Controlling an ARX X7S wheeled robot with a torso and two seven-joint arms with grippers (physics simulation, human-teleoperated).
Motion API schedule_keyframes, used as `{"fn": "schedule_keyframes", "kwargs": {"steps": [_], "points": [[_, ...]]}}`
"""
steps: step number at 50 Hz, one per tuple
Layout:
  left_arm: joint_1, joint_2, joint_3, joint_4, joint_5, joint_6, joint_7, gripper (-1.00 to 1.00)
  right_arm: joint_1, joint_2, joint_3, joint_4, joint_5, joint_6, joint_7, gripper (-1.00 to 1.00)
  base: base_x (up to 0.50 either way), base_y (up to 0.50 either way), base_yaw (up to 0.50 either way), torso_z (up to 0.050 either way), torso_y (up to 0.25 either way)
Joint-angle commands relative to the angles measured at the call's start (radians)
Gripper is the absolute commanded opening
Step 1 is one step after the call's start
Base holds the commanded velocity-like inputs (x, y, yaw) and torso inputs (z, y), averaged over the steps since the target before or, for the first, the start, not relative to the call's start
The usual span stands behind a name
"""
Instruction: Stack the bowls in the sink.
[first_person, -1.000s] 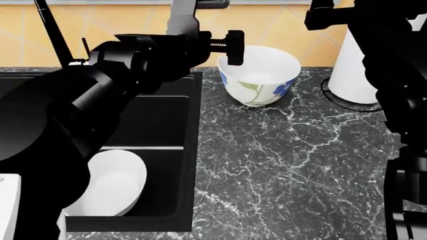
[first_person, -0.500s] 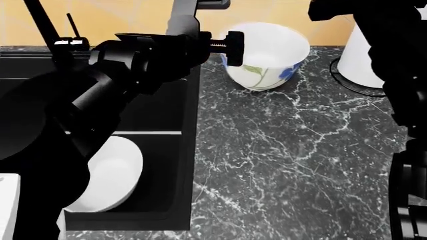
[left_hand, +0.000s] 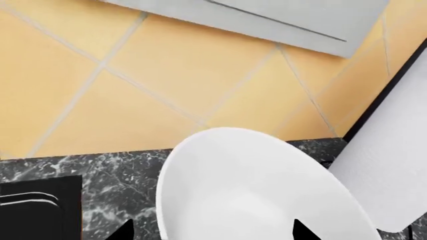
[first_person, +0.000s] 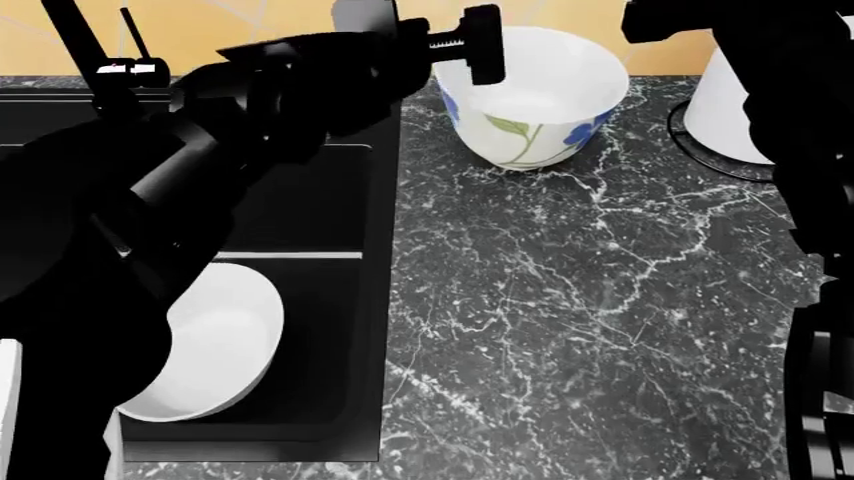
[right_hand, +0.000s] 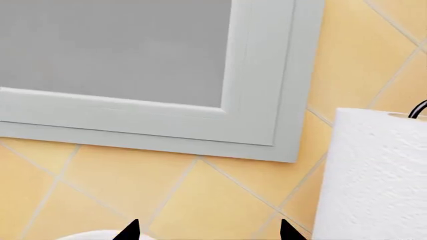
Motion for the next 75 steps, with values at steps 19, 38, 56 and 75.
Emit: {"fn": "schedule_keyframes", "kwargs": {"steps": [19,38,56,75], "points": [[0.019,0.000,0.018,0.013,-0.149,0.017,-0.035,1.00,-0.015,0.013,0.003,0.028,-0.002,-0.028,-0.007,1.00,0.00,0.00,0.00,0.000,0.000],[0.055,0.000,0.015,0.026,-0.131,0.020,-0.051,1.00,-0.023,0.010,0.001,0.049,-0.004,-0.048,-0.010,1.00,0.00,0.00,0.00,0.000,0.000],[0.095,0.000,0.012,0.045,-0.107,0.020,-0.046,1.00,-0.020,0.012,-0.006,0.055,-0.004,-0.053,-0.014,1.00,0.00,0.00,0.00,0.000,0.000],[0.133,0.000,0.006,0.061,-0.065,0.015,-0.045,1.00,-0.033,0.013,-0.007,0.099,-0.013,-0.090,-0.022,1.00,0.00,0.00,0.00,0.000,0.000]]}}
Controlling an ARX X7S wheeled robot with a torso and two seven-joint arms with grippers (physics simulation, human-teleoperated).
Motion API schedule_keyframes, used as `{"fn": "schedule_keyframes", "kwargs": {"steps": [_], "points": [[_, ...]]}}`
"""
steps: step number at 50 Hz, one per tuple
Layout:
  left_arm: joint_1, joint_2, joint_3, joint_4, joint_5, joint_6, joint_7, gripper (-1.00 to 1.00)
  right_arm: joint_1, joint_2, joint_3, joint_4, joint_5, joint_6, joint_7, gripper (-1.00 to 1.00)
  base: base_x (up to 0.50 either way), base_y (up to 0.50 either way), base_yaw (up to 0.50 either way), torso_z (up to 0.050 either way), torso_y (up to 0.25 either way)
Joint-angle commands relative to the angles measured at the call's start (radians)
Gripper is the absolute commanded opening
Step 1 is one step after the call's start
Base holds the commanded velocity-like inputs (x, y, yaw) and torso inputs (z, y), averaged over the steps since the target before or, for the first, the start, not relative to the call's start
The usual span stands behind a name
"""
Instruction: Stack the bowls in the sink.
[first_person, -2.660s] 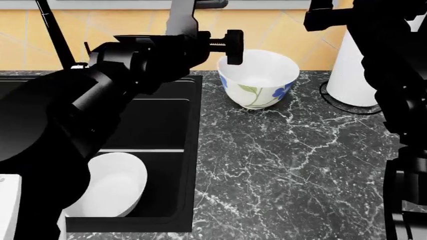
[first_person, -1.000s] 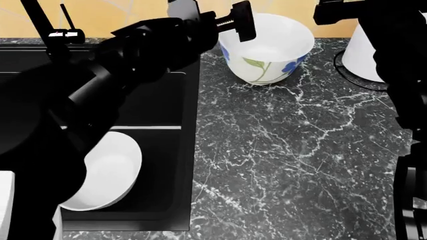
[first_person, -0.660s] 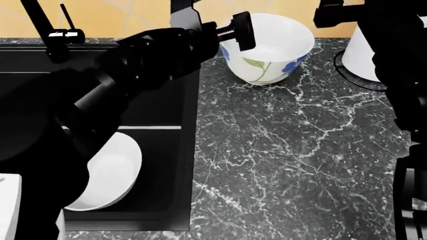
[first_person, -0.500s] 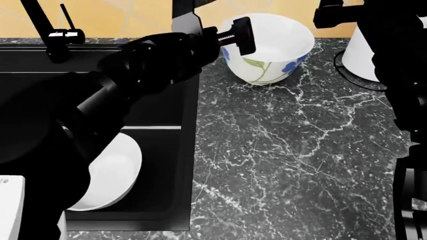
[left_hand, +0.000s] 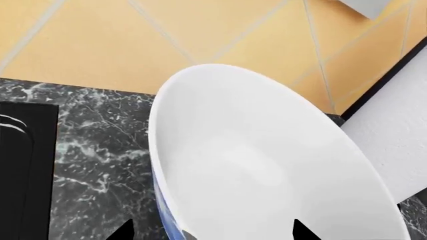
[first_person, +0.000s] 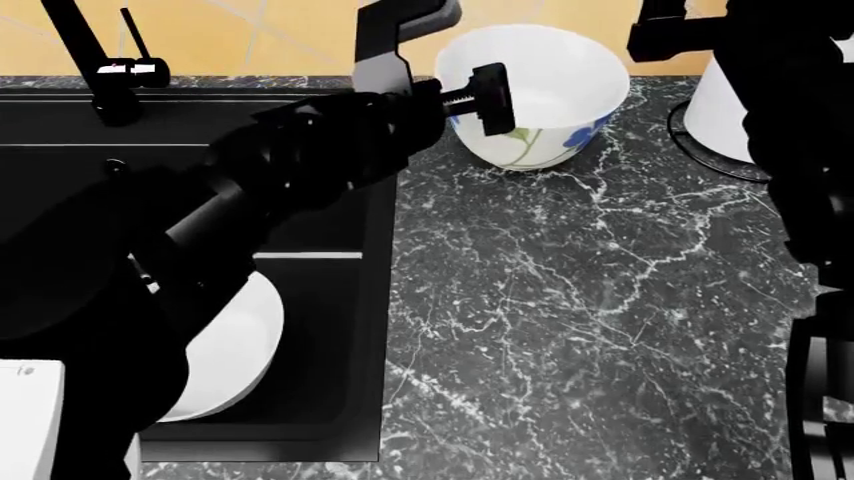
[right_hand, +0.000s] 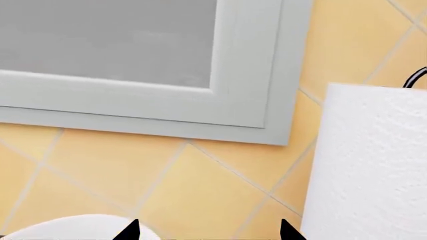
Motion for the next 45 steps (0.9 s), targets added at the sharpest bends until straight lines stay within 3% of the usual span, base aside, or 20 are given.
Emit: {"fn": "schedule_keyframes", "kwargs": {"steps": [1,8,9,45], "points": [[0.027,0.001,0.015,0.008,0.017,-0.006,-0.002,1.00,-0.007,-0.001,-0.001,0.023,-0.004,-0.019,-0.004,1.00,0.00,0.00,0.00,0.000,0.000],[0.033,0.001,0.015,0.005,0.023,-0.008,0.000,1.00,-0.007,-0.005,-0.005,0.037,-0.007,-0.029,-0.006,1.00,0.00,0.00,0.00,0.000,0.000],[0.034,0.001,0.015,0.005,0.023,-0.008,-0.001,-1.00,-0.006,-0.005,-0.006,0.039,-0.007,-0.029,-0.006,1.00,0.00,0.00,0.00,0.000,0.000],[0.010,0.001,0.018,-0.028,0.031,0.019,-0.009,-1.00,-0.012,-0.010,-0.008,0.038,-0.002,-0.033,0.001,1.00,0.00,0.00,0.00,0.000,0.000]]}}
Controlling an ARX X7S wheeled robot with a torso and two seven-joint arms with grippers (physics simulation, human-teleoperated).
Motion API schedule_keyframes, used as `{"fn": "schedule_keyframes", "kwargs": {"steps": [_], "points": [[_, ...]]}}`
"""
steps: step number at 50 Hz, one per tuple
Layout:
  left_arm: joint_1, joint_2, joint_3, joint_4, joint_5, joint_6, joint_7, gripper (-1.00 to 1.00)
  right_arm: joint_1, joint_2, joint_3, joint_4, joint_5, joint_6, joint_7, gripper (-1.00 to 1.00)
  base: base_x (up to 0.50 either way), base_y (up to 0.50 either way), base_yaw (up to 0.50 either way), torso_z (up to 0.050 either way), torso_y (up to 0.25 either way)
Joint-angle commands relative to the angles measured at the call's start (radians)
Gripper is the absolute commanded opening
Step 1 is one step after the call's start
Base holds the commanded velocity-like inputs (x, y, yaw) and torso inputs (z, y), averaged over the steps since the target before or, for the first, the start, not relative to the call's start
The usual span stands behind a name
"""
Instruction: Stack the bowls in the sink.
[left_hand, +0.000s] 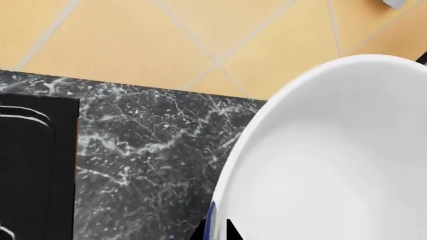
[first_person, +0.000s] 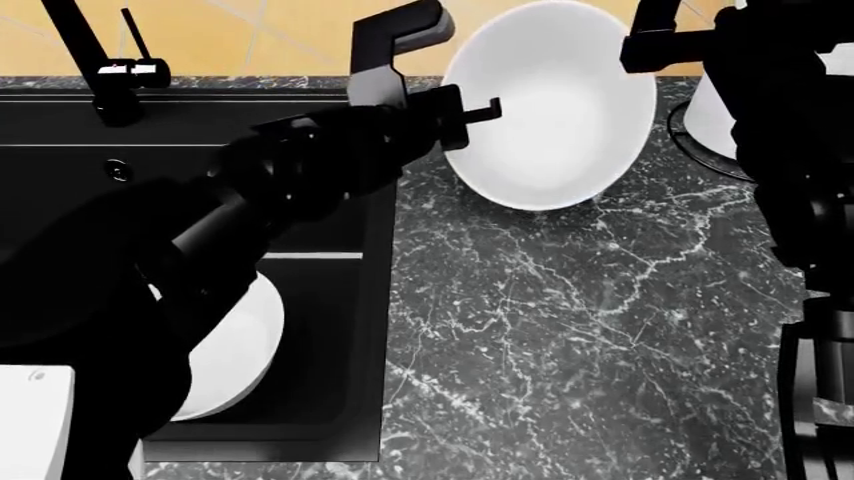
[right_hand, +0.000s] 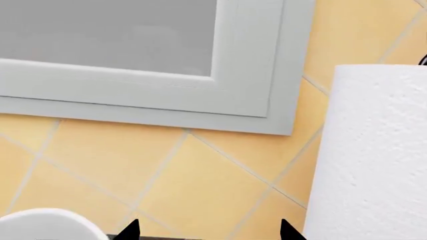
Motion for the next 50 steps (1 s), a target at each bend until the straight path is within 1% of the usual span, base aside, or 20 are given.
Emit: {"fn": "schedule_keyframes", "kwargs": {"steps": [1,33,50], "points": [[-0.018,0.001,0.009,-0.012,0.004,0.006,0.000,-1.00,0.001,0.001,0.002,-0.011,0.005,0.008,0.006,1.00,0.00,0.00,0.00,0.000,0.000],[-0.115,0.001,0.026,-0.124,0.069,-0.040,0.037,-1.00,0.004,-0.005,0.017,-0.051,0.030,0.030,0.023,1.00,0.00,0.00,0.00,0.000,0.000],[-0.182,0.001,0.038,-0.151,0.053,-0.078,0.050,-1.00,0.012,-0.006,0.027,-0.111,0.055,0.074,0.043,1.00,0.00,0.00,0.00,0.000,0.000]]}}
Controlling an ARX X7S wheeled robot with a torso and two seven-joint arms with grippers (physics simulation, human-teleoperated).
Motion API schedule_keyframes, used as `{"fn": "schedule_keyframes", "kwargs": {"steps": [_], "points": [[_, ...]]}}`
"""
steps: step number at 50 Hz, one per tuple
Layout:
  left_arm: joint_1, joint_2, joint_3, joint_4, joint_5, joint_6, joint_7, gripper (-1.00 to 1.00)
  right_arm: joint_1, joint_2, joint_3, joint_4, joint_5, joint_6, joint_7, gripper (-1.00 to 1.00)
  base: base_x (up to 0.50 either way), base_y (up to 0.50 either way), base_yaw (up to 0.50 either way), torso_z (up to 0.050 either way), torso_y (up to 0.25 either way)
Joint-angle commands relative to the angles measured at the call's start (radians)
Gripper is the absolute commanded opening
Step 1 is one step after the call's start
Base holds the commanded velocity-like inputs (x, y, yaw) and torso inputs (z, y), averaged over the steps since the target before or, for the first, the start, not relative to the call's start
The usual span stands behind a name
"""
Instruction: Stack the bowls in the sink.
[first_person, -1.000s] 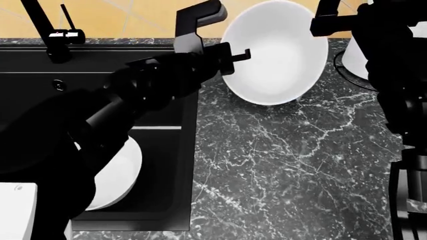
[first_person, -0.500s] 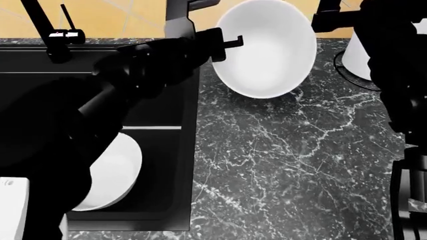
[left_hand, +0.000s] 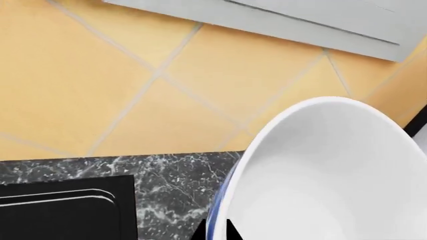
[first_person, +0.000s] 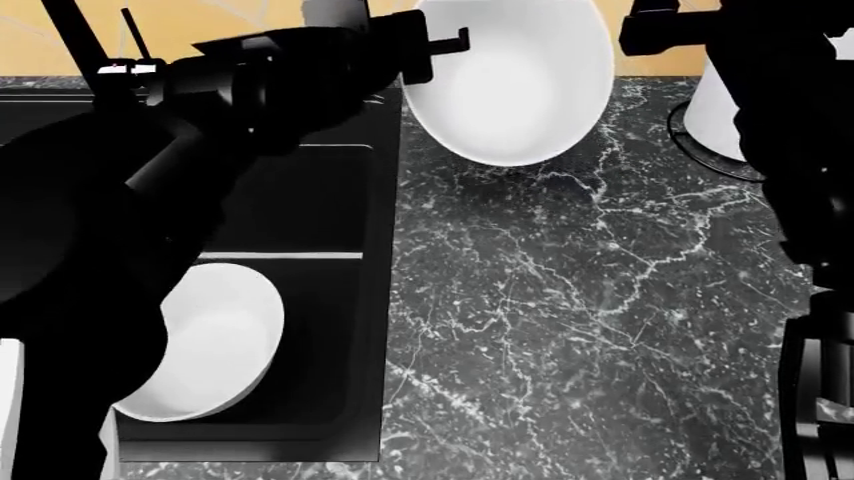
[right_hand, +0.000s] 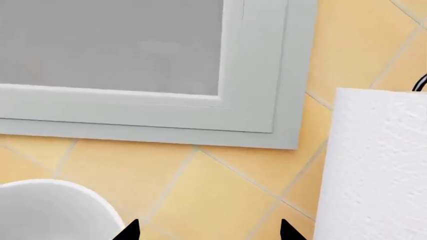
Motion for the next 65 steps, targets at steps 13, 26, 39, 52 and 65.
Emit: {"fn": "schedule_keyframes", "kwargs": {"steps": [13,26,39,52,65], "points": [[-0.080,-0.002,0.060,-0.102,0.012,-0.103,0.051,-1.00,0.012,-0.011,0.012,-0.030,0.023,0.018,0.012,1.00,0.00,0.00,0.00,0.000,0.000],[-0.098,-0.015,0.153,-0.100,-0.073,-0.115,0.075,-1.00,0.014,-0.016,0.007,-0.037,0.028,0.025,0.015,1.00,0.00,0.00,0.00,0.000,0.009],[-0.114,-0.041,0.164,-0.031,-0.102,-0.109,0.058,-1.00,0.006,-0.009,0.014,-0.068,0.041,0.043,0.026,1.00,0.00,0.00,0.00,0.000,0.239],[-0.122,-0.240,0.127,0.323,-0.109,-0.035,-0.123,-1.00,0.003,-0.007,0.023,-0.099,0.057,0.061,0.036,1.00,0.00,0.00,0.00,0.000,0.250],[-0.111,-0.374,0.120,0.499,-0.103,-0.003,-0.221,-1.00,0.001,-0.012,0.024,-0.098,0.062,0.057,0.037,1.00,0.00,0.00,0.00,0.000,0.248]]}}
